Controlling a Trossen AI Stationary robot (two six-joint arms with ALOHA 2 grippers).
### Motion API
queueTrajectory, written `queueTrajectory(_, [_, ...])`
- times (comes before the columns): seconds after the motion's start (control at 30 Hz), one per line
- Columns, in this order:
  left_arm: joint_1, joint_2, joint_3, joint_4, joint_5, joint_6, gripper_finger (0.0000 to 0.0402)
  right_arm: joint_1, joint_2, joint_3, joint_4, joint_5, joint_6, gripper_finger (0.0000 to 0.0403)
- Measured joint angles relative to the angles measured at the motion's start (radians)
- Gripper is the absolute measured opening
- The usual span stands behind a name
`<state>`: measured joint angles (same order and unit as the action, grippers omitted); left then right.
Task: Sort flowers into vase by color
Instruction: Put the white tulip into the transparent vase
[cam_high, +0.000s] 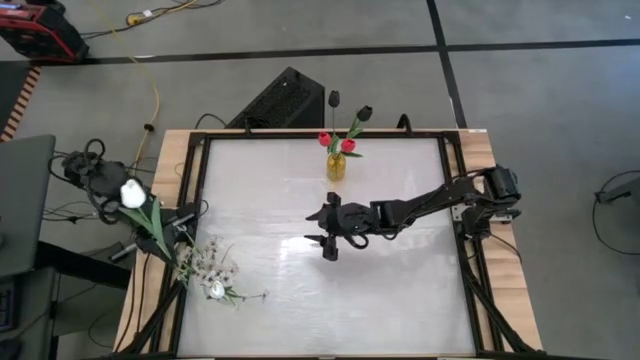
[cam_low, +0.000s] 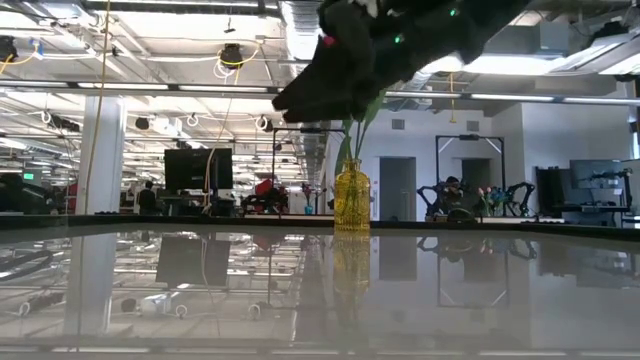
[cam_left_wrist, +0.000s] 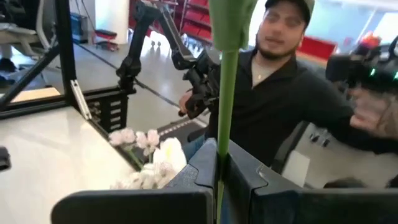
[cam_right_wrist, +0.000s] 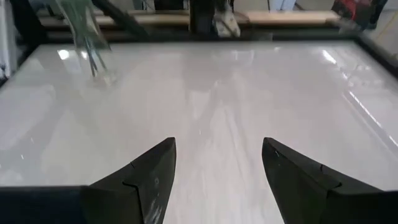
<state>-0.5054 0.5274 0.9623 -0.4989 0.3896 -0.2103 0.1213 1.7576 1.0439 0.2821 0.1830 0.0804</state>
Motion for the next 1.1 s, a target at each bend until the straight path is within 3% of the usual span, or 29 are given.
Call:
queueTrajectory(0.23, [-0.078, 0.001, -0.065, -0.023, -0.05, 0.055, 0.0, -0.001, 0.031, 0.001, 0.013, 0.001, 0.001, 0.0265])
queueTrajectory(0.63, [-0.245, -0.001, -0.147, -0.02, -0.263, 0.033, 0.0, 0.007, 0.009, 0.002, 0.019, 0.001, -0.02, 0.0265])
queueTrajectory(1.1, [-0.511, 0.051, -0.147, -0.075, -0.627, 0.036, 0.0, 0.008, 0.009, 0.002, 0.058, 0.0, -0.02, 0.0265])
